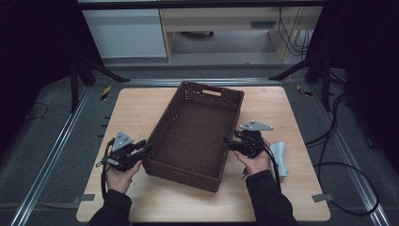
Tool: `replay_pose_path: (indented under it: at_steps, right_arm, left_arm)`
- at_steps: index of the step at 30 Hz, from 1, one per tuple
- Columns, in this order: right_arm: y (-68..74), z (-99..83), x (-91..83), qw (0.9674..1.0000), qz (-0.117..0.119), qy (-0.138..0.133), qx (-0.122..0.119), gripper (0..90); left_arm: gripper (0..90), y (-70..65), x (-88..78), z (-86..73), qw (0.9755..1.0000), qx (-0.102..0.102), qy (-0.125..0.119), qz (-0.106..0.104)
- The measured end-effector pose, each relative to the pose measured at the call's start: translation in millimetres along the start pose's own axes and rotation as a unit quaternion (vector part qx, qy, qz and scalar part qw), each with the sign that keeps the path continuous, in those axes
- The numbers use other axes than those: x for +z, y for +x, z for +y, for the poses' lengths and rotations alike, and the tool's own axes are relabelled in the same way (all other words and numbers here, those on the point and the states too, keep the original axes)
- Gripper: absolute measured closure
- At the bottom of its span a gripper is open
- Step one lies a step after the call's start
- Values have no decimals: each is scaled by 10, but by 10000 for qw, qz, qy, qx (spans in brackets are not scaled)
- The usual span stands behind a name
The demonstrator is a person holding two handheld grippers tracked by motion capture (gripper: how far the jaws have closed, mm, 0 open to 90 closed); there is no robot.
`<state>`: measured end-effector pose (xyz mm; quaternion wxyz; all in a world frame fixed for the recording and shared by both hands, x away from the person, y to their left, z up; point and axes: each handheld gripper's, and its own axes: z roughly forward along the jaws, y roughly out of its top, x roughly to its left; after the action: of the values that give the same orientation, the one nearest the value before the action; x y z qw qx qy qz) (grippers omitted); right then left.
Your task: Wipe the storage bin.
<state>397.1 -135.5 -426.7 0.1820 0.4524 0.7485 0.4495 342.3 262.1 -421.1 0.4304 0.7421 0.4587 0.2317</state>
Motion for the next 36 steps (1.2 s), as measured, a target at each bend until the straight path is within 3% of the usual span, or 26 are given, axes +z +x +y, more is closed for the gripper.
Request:
replay_pose_path:
  at_steps: [3, 6, 10, 14, 17, 22, 29, 33, 36]
  right_arm:
    - [42, -26, -54, 10000, 7, 48, 18, 497]
    - [81, -43, -100, 9999, 37, 90, 31, 486]
    - [70, -1, -150, 9998, 115, 71, -167, 487]
    - [27, 28, -103, 9994, -117, -73, -305, 451]
    - [-20, 35, -22, 9997, -140, -59, -205, 441]
    - [-19, 32, -18, 9998, -136, 27, -116, 460]
    - [40, -23, -89, 9999, -127, 26, -21, 458]
    - [64, -13, -136, 9998, -54, 55, -175, 431]
    - [43, 13, -155, 9995, -188, -112, -227, 404]
  left_arm:
    - [745, 30, 7, -19, 9999, -90, 38, -89]
    - [775, 22, 13, -3, 10000, 6, 73, 58]
    - [789, 59, 42, 12, 9999, -56, 71, 56]
    - [803, 125, 93, 28, 9999, -129, 30, 103]
    - [798, 137, 103, 34, 9998, -126, 18, 130]
    - [691, 133, 43, 14, 9997, -173, -41, 142]
    - [777, 145, 18, -1, 9998, -138, 25, 123]
    - [800, 183, 58, 12, 9997, -159, 38, 157]
    - [795, 228, 91, 33, 9996, -198, 36, 191]
